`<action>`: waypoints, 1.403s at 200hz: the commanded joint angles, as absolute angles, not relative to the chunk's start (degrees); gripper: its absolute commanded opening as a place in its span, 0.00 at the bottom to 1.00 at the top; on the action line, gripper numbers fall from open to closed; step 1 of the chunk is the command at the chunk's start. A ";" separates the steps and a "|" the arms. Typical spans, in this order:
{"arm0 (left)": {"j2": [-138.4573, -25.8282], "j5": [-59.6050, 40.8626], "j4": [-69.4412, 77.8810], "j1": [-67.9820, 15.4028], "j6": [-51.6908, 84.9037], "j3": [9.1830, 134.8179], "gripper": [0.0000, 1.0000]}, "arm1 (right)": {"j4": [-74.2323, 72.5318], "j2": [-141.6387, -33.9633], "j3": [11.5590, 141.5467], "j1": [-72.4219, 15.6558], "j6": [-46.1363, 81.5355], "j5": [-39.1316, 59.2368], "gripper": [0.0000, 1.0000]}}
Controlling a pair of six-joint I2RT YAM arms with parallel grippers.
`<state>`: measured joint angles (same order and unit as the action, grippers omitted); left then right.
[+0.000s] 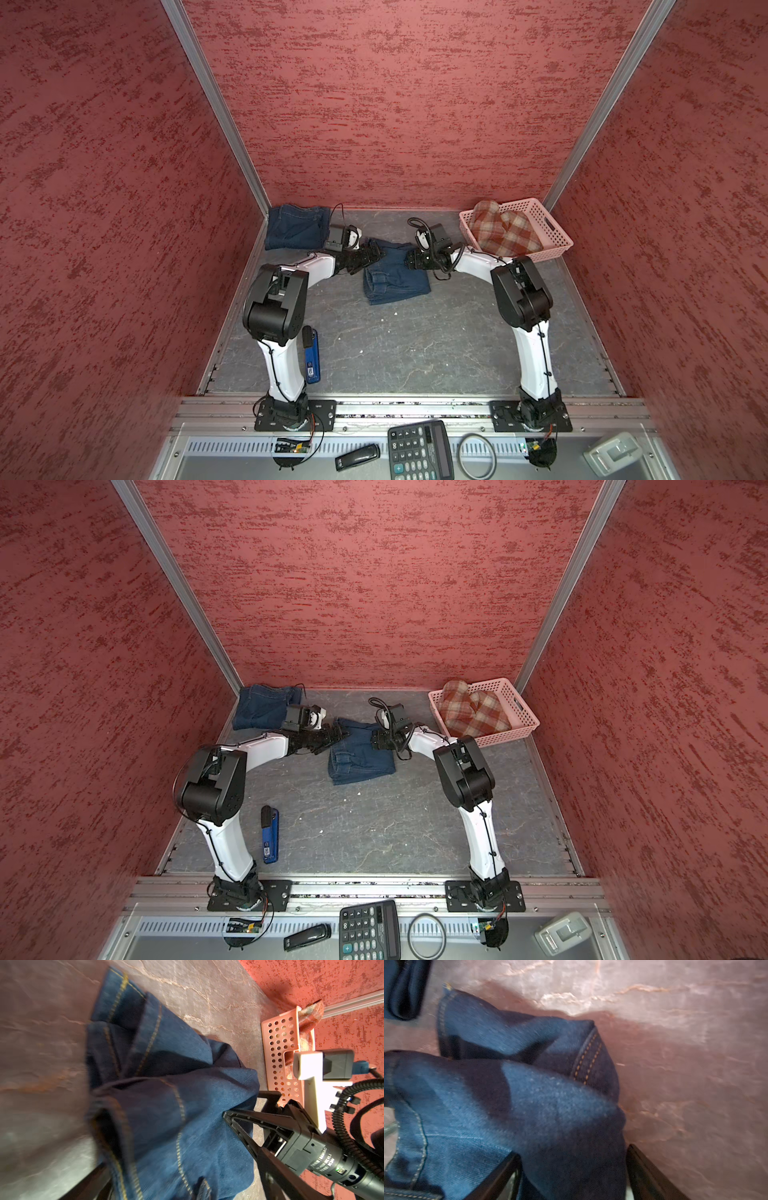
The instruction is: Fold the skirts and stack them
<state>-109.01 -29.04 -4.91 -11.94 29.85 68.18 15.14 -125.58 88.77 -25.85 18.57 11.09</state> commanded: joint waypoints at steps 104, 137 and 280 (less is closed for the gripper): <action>-115.47 -24.73 -12.21 -10.67 19.34 74.23 0.99 | 21.53 -126.74 90.55 -25.71 15.20 7.37 0.74; -119.86 -24.61 -16.47 -10.89 19.18 78.18 1.00 | 22.23 -126.13 90.93 -25.70 14.56 7.31 0.74; -127.08 -39.14 -14.42 -12.98 21.82 81.51 0.66 | 22.76 -128.50 94.85 -25.39 15.41 11.66 0.73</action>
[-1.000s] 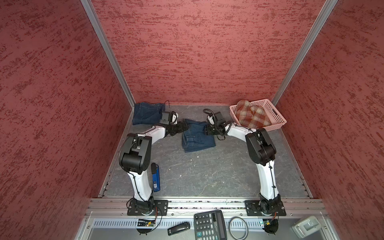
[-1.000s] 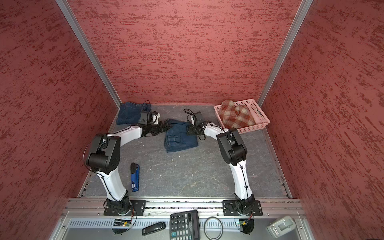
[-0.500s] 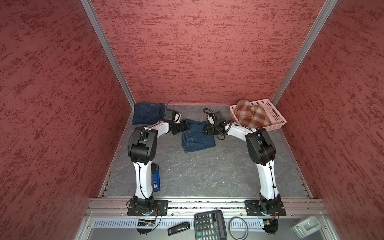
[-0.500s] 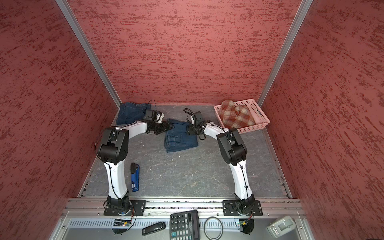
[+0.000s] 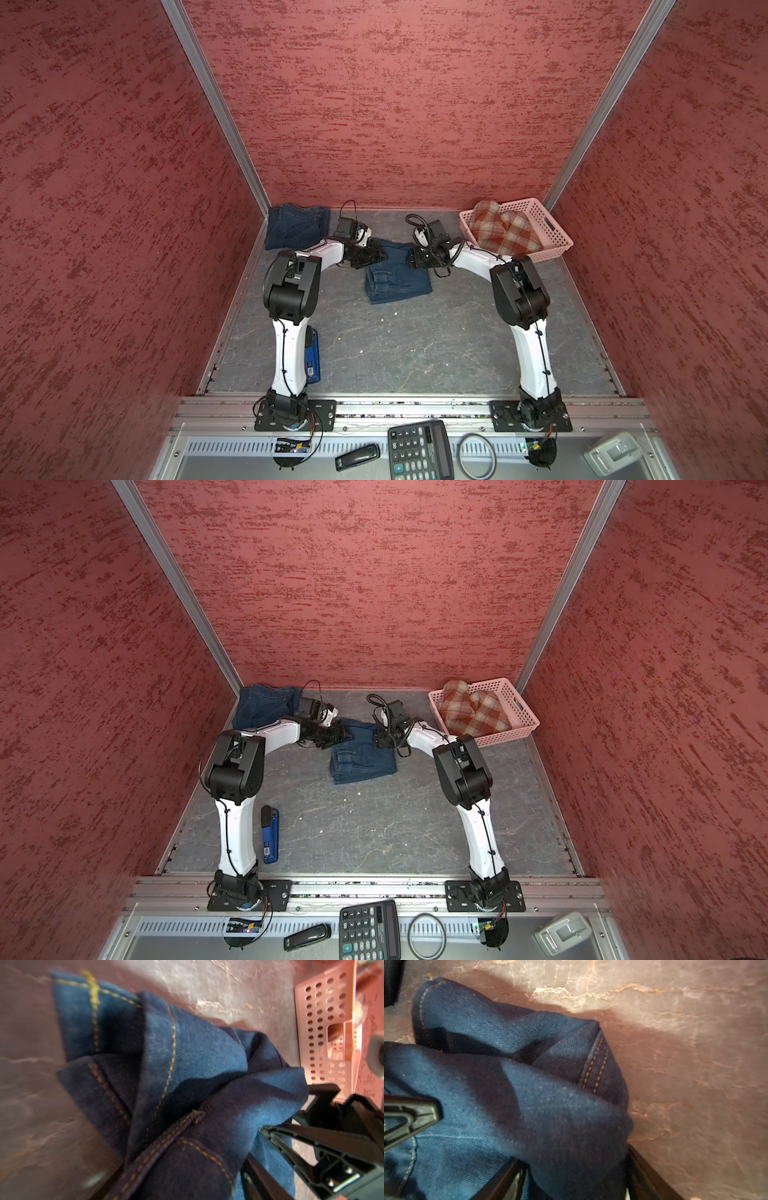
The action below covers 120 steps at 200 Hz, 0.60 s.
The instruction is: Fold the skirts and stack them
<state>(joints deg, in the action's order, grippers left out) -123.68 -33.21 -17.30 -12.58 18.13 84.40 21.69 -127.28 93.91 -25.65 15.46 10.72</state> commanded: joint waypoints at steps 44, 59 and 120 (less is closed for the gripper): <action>-126.53 -42.38 -4.12 -14.04 27.78 83.08 0.13 | 21.65 -126.67 93.05 -25.39 16.32 13.14 0.73; -125.68 -40.85 -2.88 -14.32 29.38 84.10 0.00 | 22.00 -125.13 92.77 -25.39 16.44 12.30 0.74; -117.34 -25.84 5.92 -12.01 37.27 81.74 0.00 | 19.87 -111.44 86.72 -25.17 16.48 3.08 0.80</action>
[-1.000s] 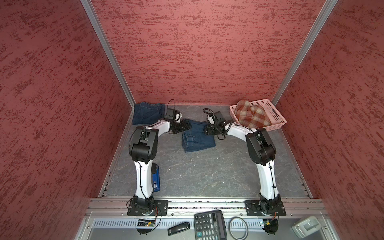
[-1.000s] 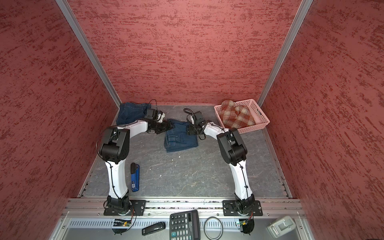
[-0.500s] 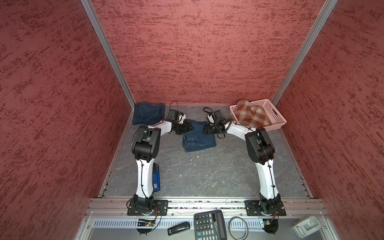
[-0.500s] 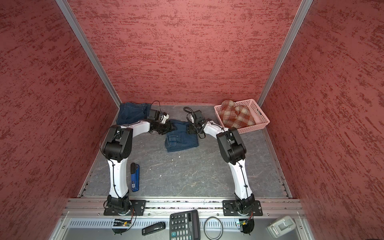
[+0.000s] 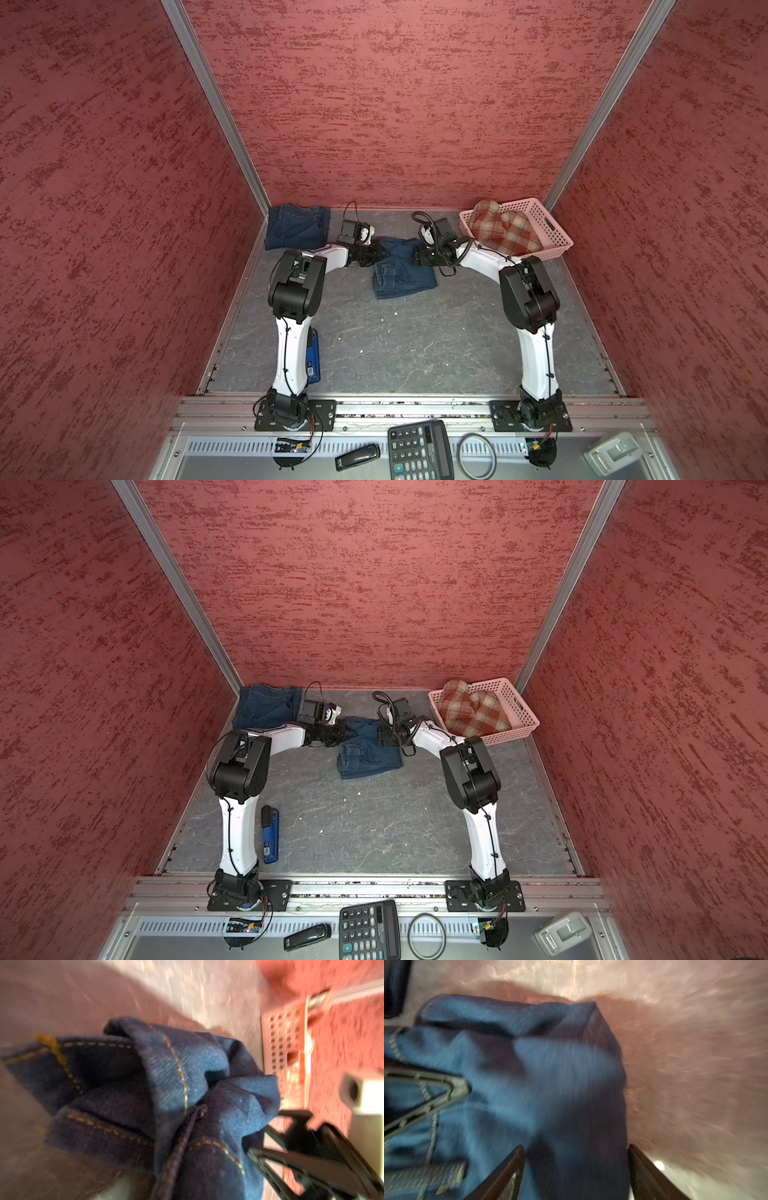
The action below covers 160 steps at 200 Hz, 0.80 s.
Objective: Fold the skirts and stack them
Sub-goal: 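Carry the denim skirt with the left gripper onto the far skirt while right withdraws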
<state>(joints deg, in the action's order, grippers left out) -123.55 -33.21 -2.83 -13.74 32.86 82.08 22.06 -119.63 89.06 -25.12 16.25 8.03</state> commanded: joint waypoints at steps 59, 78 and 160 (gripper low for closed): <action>-112.87 -13.96 21.20 -9.34 44.34 78.24 0.00 | 13.19 -100.43 79.13 -25.31 18.19 1.23 0.82; -112.21 -11.28 26.43 -7.93 46.46 77.06 0.00 | 13.21 -99.58 78.47 -25.31 18.45 1.07 0.82; -112.79 0.95 44.36 -1.67 54.65 75.84 0.00 | 12.48 -99.45 77.56 -25.66 19.25 1.93 0.82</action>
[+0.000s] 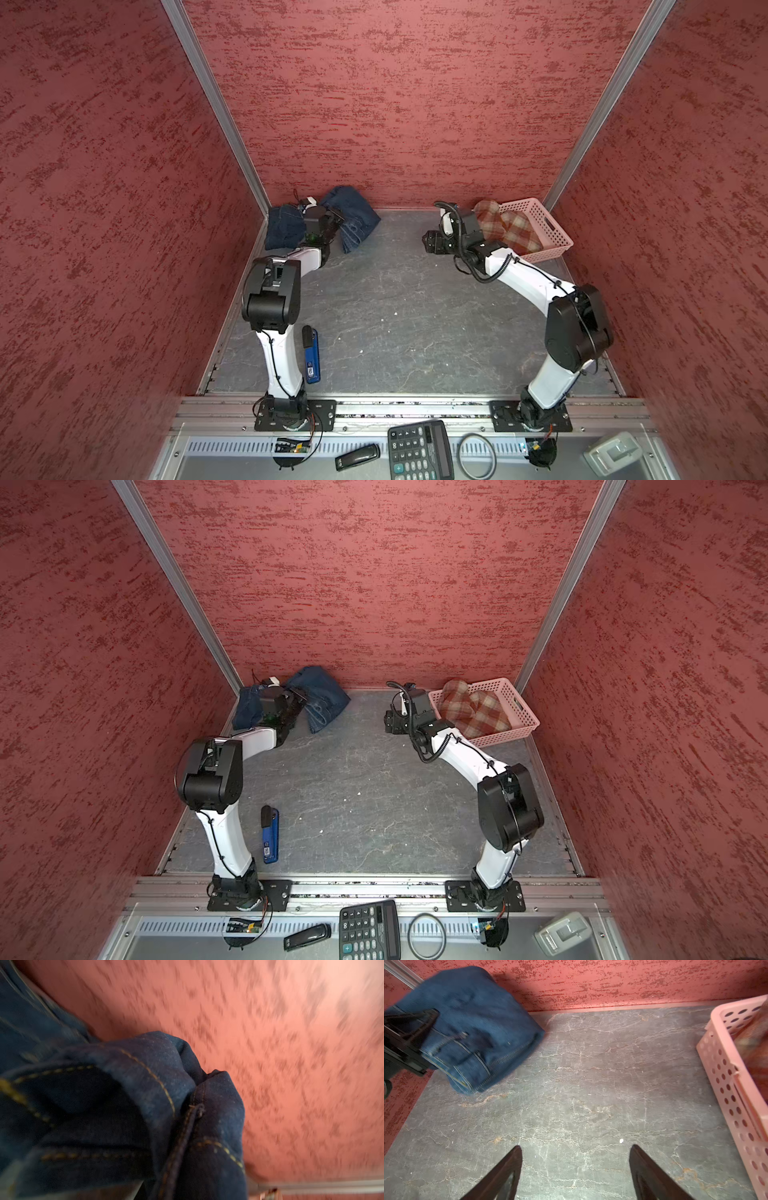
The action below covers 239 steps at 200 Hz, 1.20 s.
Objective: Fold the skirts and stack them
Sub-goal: 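Carry the denim skirt with the left gripper onto the far skirt while right withdraws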
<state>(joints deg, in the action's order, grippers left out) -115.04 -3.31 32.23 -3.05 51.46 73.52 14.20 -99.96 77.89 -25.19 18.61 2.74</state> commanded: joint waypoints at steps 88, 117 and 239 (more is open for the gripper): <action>-113.46 8.52 49.24 4.24 61.34 72.12 0.00 | 12.24 -100.10 77.88 -25.66 18.96 2.37 0.82; -114.84 8.23 48.33 6.50 60.44 72.00 0.00 | 12.35 -100.88 77.78 -25.65 19.02 2.19 0.82; -121.04 14.28 5.28 9.58 49.58 86.71 0.48 | 11.01 -100.77 76.36 -25.82 20.39 3.54 0.82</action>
